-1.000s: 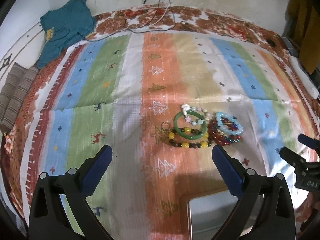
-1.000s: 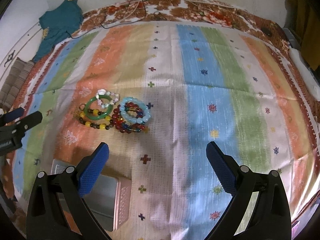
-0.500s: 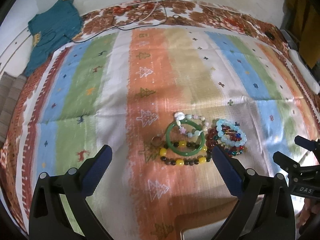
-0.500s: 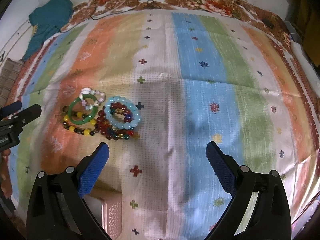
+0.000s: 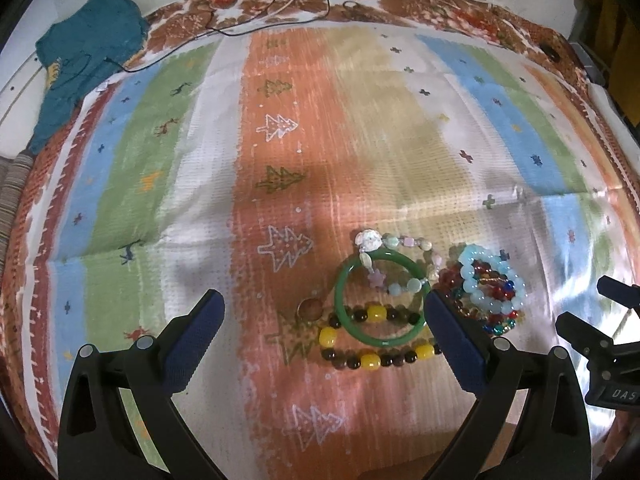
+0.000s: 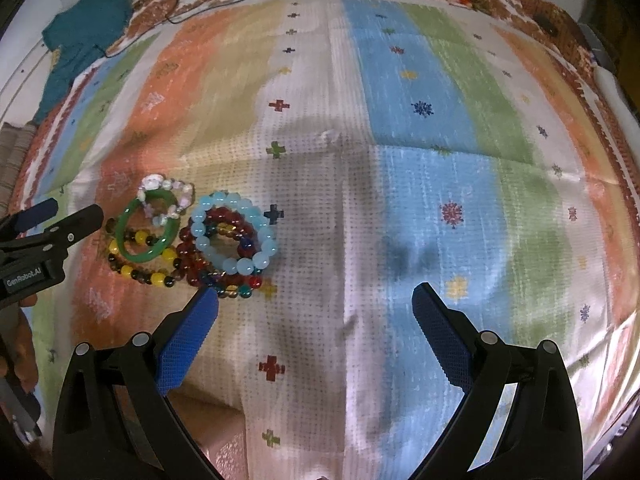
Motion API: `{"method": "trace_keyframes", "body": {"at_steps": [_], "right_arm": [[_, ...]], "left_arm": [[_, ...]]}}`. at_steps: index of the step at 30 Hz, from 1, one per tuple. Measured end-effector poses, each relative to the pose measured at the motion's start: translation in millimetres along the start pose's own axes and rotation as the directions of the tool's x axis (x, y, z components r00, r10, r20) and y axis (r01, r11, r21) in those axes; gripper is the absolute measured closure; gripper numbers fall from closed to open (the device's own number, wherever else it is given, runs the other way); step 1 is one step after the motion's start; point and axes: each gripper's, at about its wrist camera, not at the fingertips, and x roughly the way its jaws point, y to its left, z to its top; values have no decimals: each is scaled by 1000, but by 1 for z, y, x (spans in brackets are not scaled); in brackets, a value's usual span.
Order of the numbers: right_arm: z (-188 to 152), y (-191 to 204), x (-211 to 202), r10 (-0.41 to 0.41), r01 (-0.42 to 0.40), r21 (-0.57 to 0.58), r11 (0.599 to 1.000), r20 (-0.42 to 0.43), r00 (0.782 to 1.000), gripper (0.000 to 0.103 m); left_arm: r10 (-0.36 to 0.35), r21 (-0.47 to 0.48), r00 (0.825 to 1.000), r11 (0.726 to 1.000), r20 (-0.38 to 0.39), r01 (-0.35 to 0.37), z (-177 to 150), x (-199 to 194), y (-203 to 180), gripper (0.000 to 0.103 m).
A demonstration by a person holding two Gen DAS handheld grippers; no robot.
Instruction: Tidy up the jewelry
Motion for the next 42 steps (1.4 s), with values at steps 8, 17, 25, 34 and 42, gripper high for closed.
{"method": "trace_keyframes", "body": {"at_steps": [8,17,25,34,42], "right_arm": [[12,-3,15,0,0,18,1000,-24,1000,18],[23,2,38,12,-11,17,1000,-55,998,25],[30,-4,56,46,-43,35,998,-86,995,35],[35,14,65,10,-12,-30,999,-79,997,53],[40,19,65,3,-7,-58,998,-66,998,91]], "left_arm": [[-14,2,1000,1000,-22,14,8,17,0,6],[-31,9,998,999,-48,31,19,35,-4,15],[-47,12,994,999,-102,49,23,58,-4,41],[-130,-15,985,992,-110,129,23,63,-9,74],[-104,13,990,994,-94,105,24,59,-12,94]]}}
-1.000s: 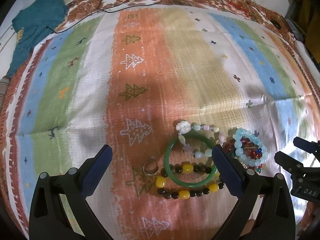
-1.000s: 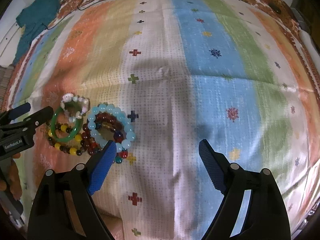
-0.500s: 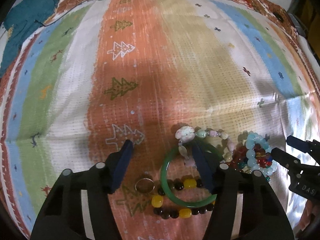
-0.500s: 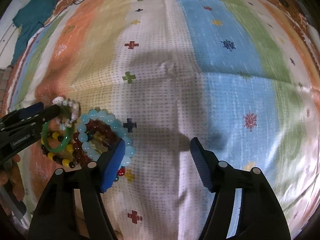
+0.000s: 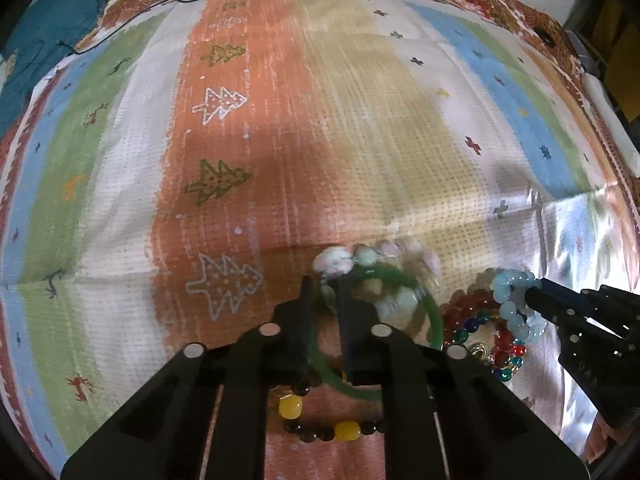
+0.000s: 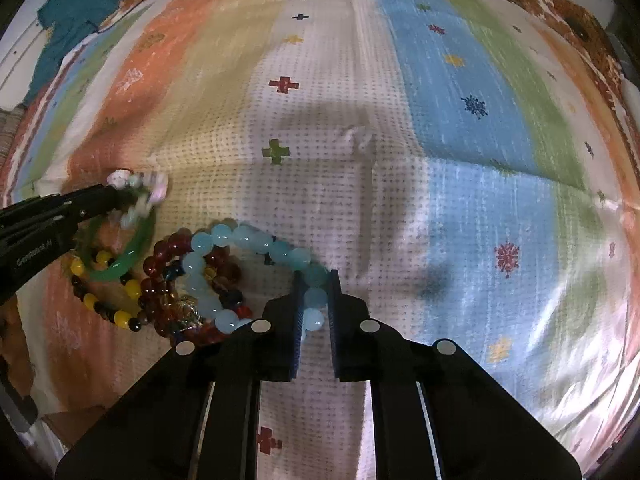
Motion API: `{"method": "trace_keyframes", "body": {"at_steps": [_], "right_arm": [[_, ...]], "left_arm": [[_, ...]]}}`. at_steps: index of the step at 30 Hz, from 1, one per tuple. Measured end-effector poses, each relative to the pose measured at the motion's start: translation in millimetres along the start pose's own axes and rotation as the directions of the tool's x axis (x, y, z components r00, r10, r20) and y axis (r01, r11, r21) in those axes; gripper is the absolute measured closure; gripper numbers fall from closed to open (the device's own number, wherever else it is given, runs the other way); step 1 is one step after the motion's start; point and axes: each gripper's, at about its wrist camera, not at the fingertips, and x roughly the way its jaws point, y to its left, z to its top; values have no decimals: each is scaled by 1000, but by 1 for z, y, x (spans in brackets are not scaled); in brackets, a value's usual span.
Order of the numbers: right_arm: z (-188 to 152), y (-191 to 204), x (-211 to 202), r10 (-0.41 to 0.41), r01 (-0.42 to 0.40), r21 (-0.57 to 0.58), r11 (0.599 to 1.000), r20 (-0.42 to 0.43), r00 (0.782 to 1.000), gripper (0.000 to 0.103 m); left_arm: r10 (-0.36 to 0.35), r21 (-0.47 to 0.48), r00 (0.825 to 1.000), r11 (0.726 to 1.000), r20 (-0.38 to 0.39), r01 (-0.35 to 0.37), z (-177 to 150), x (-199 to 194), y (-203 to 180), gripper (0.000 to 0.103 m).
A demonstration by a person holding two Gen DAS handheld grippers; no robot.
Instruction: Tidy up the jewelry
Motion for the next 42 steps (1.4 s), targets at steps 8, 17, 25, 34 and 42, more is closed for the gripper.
{"method": "trace_keyframes", "body": {"at_steps": [8,17,25,34,42], "right_arm": [[-9,-9,-21,9,-9,-12,1000,47,999,91],[-25,-2,-63,59,-52,-55,997,133,989,91],[-27,12,-82,76,-61,-83,995,187,979,91],[-39,17,-109,75,-48,-108,993,271,960,91],[-57,21,-134,161,-124,-132,984,332,929,91]], "left_arm": [[30,10,999,999,35,-31,1,-15,-1,95],[43,12,995,999,93,-44,-6,-51,-3,95],[32,-6,991,999,133,-32,-17,-85,-4,95],[-12,10,983,1000,182,10,-36,-117,-20,95],[-36,36,967,999,252,28,-53,-151,-29,95]]}}
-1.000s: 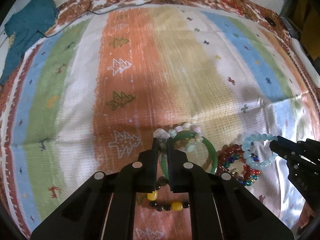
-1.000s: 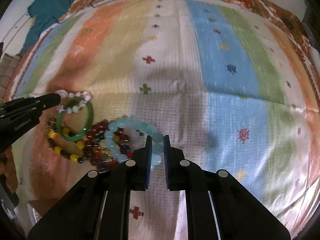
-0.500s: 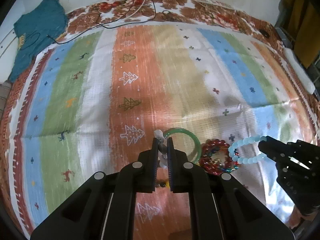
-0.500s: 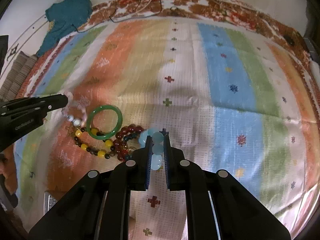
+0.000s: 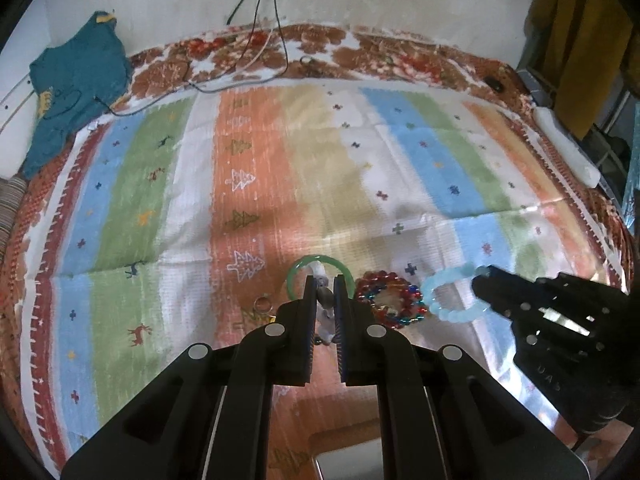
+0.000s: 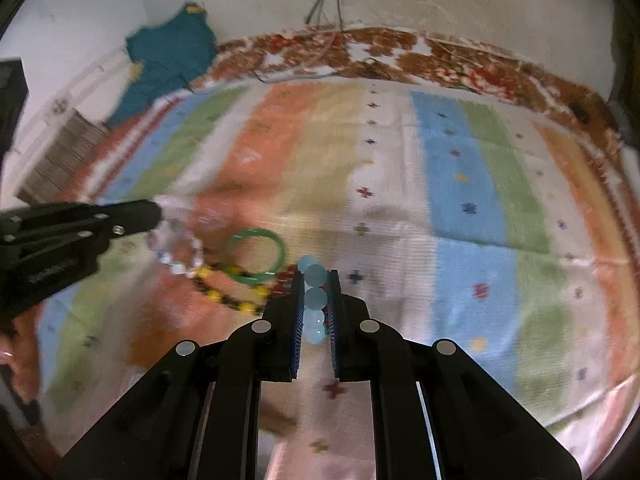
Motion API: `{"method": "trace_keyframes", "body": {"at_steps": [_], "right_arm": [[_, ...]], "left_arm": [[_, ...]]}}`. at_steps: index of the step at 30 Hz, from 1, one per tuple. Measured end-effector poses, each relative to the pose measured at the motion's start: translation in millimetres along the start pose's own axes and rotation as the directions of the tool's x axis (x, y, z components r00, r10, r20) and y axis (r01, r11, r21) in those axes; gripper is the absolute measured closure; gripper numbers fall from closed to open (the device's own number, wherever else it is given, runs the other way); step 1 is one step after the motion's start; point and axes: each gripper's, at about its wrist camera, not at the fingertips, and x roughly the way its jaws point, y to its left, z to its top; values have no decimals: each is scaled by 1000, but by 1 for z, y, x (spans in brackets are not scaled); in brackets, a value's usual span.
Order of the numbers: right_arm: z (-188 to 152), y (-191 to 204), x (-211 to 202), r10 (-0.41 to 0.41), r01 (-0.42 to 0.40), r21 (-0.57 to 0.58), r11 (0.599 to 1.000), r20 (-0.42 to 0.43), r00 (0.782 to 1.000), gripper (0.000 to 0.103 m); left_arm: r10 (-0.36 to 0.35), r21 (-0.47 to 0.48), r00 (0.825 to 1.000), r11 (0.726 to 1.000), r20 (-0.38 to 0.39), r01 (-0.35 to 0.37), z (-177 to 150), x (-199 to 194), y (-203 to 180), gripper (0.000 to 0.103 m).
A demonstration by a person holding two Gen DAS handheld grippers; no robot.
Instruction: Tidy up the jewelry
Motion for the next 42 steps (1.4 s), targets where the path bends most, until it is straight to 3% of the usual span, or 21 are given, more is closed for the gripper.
{"method": "trace_keyframes", "body": {"at_steps": [17,42], "right_arm": [[-24,20,-49,7,-1,-59,998,101,995,91],[-73,48,-88,64,-54,-87,995,113,992,91]], "left_arm": [[-41,60,997,998,71,36,-36,-55,-21,95],[-89,88,989,993,119,79,-95,-109,-31,95]]}}
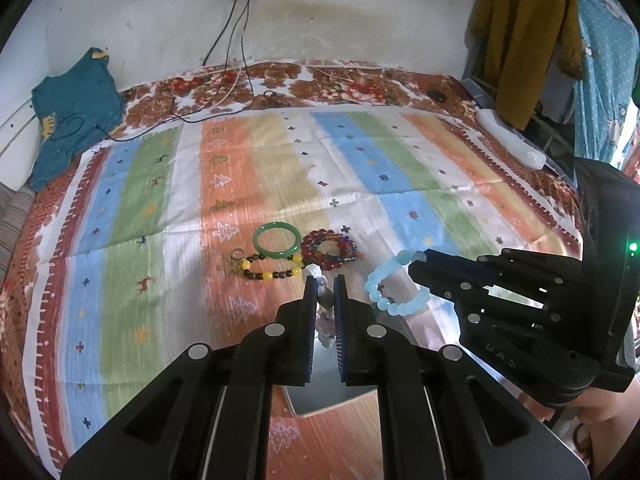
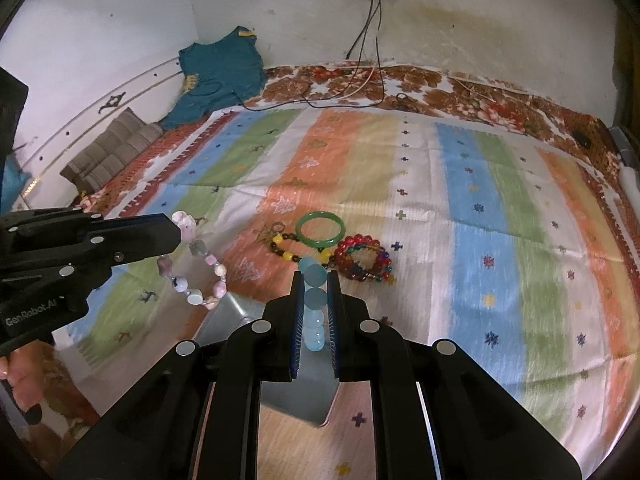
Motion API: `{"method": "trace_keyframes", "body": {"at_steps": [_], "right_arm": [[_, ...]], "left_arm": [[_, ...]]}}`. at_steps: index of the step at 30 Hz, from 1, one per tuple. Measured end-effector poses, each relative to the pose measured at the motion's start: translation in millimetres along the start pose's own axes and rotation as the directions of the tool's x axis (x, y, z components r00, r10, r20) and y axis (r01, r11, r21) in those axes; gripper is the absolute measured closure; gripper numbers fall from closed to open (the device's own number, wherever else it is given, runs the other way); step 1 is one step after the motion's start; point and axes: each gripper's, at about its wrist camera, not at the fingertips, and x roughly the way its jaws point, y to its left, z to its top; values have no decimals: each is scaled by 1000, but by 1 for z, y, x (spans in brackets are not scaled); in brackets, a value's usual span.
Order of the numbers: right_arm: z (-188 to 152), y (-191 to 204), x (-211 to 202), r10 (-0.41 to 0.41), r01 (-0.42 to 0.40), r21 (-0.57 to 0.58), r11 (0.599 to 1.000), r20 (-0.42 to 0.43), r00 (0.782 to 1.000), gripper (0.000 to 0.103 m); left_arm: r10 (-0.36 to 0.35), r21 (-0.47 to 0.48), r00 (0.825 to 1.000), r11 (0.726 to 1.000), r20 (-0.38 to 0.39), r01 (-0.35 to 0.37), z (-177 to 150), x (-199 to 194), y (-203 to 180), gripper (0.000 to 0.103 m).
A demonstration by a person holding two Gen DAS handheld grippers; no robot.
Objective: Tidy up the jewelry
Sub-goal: 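Lower both held bracelets into the silver tin and open both tools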
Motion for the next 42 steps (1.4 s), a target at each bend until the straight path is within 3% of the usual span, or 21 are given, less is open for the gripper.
{"method": "trace_keyframes", "body": {"at_steps": [13,15,16,17,18,19,28,32,42], "right_arm": [[-18,12,-15,34,-34,-6,999,-10,999,91],[-18,11,-16,18,-18,4,1000,-10,1000,90],[-18,10,-16,9,-9,3,1000,-12,1000,90],[-18,9,-15,-10,10,7,1000,-15,1000,83],[-18,7,-14,-20,20,12,1000,-19,1000,74],[-19,5,-13,-33,34,21,999,-28,999,72],[-18,-11,-2,-78,83,69,994,-73,994,66],[-15,-15,2,-98,105,84,991,-85,992,55],[-1,-25,20,-125,138,96,986,-122,985,42]], "left_arm": [[-41,-8,999,999,-6,41,-19,-13,-6,95],[-26,-20,1000,999,-13,26,-20,-12,-4,94],[-18,-25,1000,1000,-14,18,-19,-12,-3,88],[-10,-35,1000,999,-14,9,-19,-12,-1,81],[-5,-41,1000,999,-13,5,-18,-12,1,79],[2,-49,1000,999,-13,-3,-18,-12,3,78],[46,-77,999,996,-30,-48,-15,-4,15,63],[71,-91,996,993,-47,-75,-13,4,22,59],[125,-95,989,987,-85,-133,5,32,33,44]]}}
